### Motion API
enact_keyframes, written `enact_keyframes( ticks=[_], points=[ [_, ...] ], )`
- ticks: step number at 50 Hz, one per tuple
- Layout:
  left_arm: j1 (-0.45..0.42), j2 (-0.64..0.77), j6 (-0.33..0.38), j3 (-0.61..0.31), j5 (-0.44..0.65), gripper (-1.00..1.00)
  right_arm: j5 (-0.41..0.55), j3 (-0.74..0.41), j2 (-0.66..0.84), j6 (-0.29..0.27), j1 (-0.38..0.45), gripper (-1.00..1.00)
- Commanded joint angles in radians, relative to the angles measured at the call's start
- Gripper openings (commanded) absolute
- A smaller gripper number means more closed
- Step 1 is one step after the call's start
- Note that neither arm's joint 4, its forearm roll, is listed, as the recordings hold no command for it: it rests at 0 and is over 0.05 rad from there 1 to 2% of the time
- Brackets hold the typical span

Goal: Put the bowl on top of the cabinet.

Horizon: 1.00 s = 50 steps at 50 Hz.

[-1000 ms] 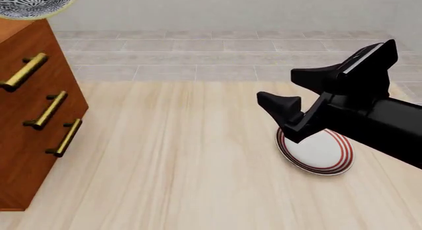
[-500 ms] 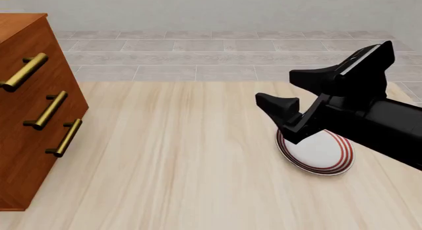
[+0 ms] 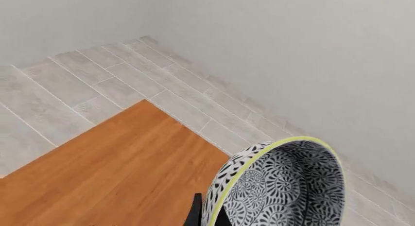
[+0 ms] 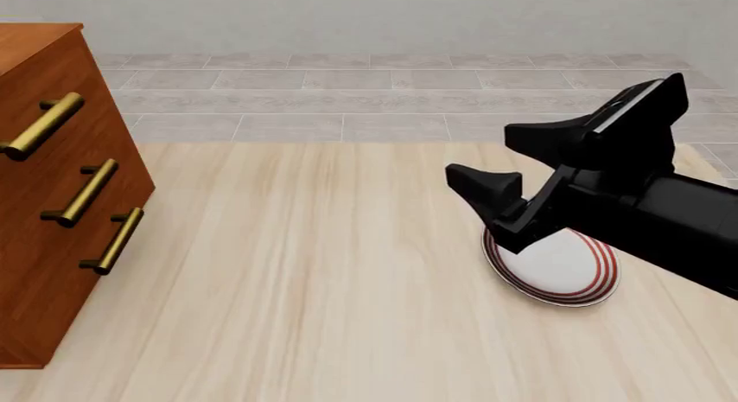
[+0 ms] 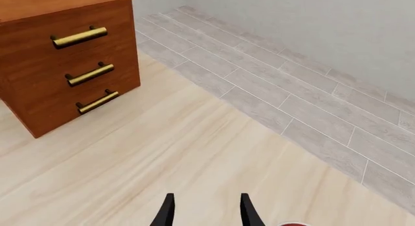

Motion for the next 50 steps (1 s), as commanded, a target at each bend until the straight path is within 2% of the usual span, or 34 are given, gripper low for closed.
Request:
enact_keyframes(
  ticks=[1,21,35,38,50],
  points=[
    [0.035,0.009,-0.057,0.036,-0.037,-1.0,0.0,0.001,-0.001,0.001,0.001,1.0],
    [0.085,0.054,-0.117,0.089,-0.064,-1.0,0.008,-0.003,-0.01,0.003,0.0,1.0],
    [0.134,0.069,-0.136,0.106,-0.085,-1.0,0.009,-0.002,-0.012,0.003,0.001,1.0],
    [0.16,0.114,-0.122,0.094,-0.062,-1.0,0.01,-0.003,-0.014,0.004,0.001,1.0],
    [0.121,0.105,-0.171,0.147,-0.102,-1.0,0.013,-0.006,-0.018,0.005,-0.001,1.0]
  ],
)
